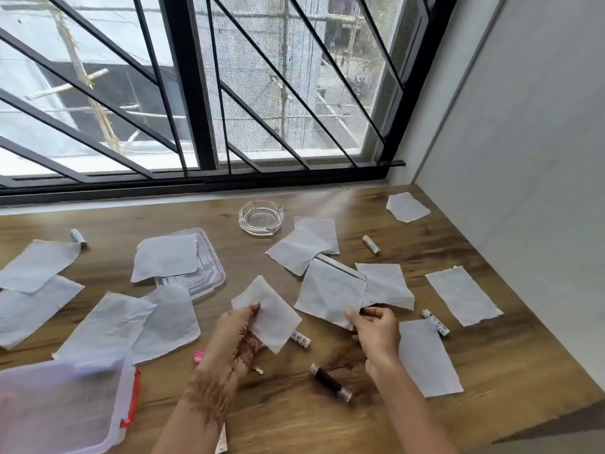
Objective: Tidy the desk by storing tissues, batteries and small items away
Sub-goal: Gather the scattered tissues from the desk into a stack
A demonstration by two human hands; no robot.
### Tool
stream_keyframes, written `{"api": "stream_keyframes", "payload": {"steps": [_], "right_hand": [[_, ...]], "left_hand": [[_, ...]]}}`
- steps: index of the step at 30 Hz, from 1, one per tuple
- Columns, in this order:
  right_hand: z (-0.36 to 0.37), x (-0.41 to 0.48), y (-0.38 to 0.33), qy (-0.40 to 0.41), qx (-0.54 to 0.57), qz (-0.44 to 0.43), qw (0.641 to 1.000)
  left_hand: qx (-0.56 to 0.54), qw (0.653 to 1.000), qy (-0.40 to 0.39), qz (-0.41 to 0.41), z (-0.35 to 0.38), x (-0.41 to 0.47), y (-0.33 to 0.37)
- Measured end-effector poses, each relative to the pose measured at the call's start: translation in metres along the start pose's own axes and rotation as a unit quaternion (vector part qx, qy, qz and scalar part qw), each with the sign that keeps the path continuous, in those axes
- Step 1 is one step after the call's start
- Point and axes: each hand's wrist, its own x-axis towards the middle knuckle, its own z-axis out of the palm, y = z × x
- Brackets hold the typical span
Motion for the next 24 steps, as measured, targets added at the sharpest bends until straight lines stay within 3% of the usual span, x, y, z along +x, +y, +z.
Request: {"api": "stream_keyframes", "payload": {"steps": [6, 11, 16, 21, 24], "right_hand": [[-0.002, -0.002, -0.016, -0.069, 0.121, -0.002, 0.990], [-0.002, -0.018, -0.053, -0.117, 0.166, -0.077, 0.976], [0.005, -0.046, -0.074, -0.166, -0.039, -0.251, 0.953], [0.023, -0.070, -0.063, -0.172, -0.235, -0.434, 0.852], [0.033, -0.078, -0.052, -0.187, -0.290, -0.490, 0.800]], "left_hand": [[0.001, 1.000, -0.029, 0.008, 0.000, -0.003, -0.001], [-0.005, 0.999, -0.031, 0.011, 0.000, -0.001, -0.001], [0.011, 0.999, -0.028, 0.010, -0.001, -0.001, 0.000], [0.000, 0.999, -0.038, -0.006, -0.001, -0.004, 0.001], [-0.015, 0.999, -0.050, -0.001, -0.002, -0.006, 0.002]]}}
